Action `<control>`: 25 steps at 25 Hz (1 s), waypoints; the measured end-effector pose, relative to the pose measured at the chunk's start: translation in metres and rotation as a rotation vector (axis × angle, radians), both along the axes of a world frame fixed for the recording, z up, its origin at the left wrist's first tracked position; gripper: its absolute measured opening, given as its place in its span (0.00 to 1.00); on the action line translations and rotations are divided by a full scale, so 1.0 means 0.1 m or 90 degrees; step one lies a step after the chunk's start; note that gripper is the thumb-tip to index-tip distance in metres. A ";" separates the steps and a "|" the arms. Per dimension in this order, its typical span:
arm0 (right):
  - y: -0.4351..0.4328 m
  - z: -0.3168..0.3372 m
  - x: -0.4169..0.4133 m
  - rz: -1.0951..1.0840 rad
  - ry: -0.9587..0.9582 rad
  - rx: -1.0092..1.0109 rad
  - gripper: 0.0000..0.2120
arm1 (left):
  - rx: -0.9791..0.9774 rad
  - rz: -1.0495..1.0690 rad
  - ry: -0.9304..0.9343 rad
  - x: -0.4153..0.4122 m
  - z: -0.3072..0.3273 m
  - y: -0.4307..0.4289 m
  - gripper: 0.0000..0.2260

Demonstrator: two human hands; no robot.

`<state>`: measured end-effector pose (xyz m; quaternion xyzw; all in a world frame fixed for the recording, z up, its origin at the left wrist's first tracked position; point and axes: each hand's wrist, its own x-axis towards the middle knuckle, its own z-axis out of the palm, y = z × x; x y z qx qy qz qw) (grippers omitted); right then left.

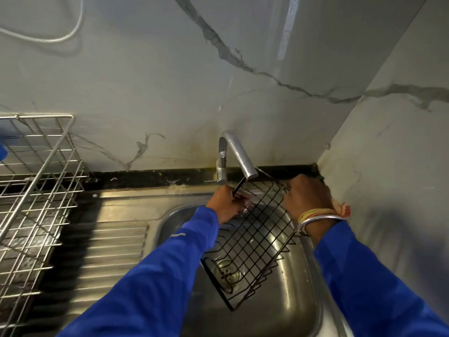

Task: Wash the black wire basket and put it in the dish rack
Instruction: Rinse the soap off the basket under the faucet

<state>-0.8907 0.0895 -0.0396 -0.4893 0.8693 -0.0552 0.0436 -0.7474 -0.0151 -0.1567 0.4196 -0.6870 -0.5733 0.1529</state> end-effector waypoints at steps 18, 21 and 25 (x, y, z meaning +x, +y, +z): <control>0.01 0.34 -0.12 0.007 0.060 -0.055 0.07 | 0.018 0.044 0.098 -0.24 0.05 -0.09 0.16; 0.07 0.46 -0.36 -0.046 0.073 -0.076 0.09 | 0.101 0.052 0.039 0.04 -0.19 0.11 0.13; 0.11 0.45 -0.30 -0.048 0.059 -0.081 0.09 | 0.328 0.226 0.063 0.15 -0.45 0.45 0.09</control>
